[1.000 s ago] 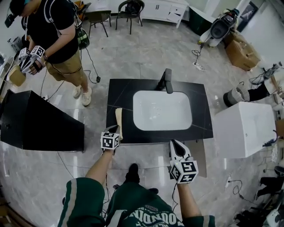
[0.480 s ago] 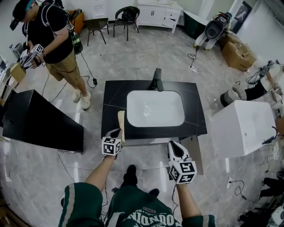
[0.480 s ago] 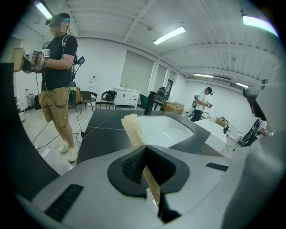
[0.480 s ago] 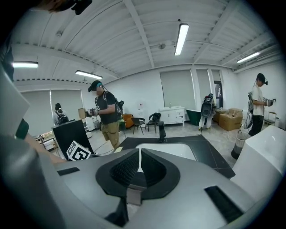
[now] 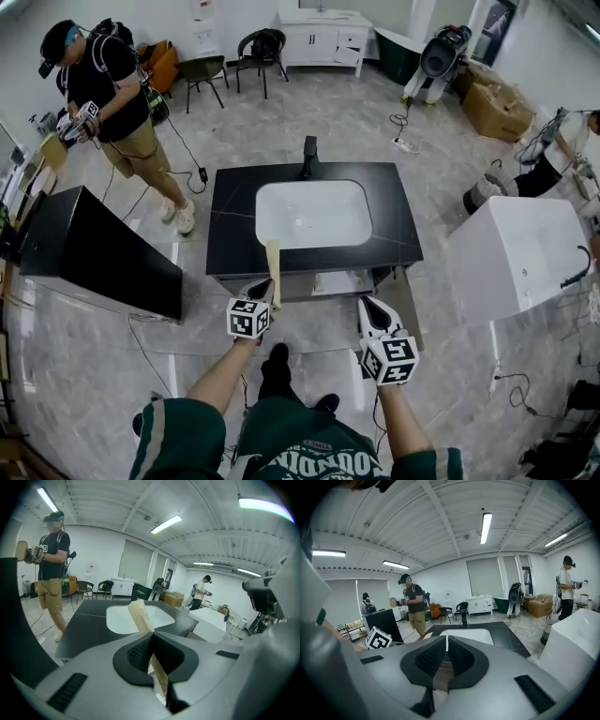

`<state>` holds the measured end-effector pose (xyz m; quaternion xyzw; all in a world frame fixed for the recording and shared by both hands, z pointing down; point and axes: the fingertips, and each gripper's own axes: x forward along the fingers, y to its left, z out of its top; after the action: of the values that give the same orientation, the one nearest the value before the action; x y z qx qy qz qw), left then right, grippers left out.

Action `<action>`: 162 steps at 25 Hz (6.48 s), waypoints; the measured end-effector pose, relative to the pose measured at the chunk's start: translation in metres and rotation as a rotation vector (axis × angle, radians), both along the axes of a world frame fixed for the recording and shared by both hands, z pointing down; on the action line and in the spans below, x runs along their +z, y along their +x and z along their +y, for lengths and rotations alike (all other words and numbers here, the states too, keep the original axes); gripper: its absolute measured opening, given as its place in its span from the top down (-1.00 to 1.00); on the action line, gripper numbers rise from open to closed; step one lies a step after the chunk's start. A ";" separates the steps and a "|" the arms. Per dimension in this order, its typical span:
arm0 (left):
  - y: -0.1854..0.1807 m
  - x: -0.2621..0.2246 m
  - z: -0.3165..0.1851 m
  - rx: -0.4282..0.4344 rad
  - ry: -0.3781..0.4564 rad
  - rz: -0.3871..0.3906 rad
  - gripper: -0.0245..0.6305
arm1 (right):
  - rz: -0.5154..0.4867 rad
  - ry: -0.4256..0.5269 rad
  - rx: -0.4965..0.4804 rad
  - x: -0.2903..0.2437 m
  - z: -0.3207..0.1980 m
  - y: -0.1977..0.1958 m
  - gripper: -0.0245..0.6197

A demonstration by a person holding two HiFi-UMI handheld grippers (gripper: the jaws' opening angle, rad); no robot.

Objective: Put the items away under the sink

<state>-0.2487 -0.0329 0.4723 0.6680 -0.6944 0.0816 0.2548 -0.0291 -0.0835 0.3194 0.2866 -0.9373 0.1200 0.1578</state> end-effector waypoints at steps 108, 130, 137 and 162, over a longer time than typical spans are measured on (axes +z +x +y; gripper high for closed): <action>0.159 0.636 -0.338 0.112 -0.065 -0.213 0.47 | -0.135 0.144 -0.015 0.611 -0.215 0.099 0.79; 0.230 0.486 -0.278 0.322 0.139 -0.205 0.89 | -0.137 0.128 0.008 0.521 -0.205 0.090 0.79; 0.266 0.368 -0.242 0.404 0.073 -0.162 0.89 | -0.082 0.042 0.013 0.406 -0.181 0.095 0.79; 0.311 -0.097 -0.059 0.370 0.131 -0.154 0.89 | -0.095 0.082 0.062 -0.024 -0.011 0.156 0.79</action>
<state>0.0627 -0.0921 0.3748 0.7911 -0.5812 0.1322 0.1376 0.1268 -0.0947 0.2952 0.3157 -0.9386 0.0996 0.0976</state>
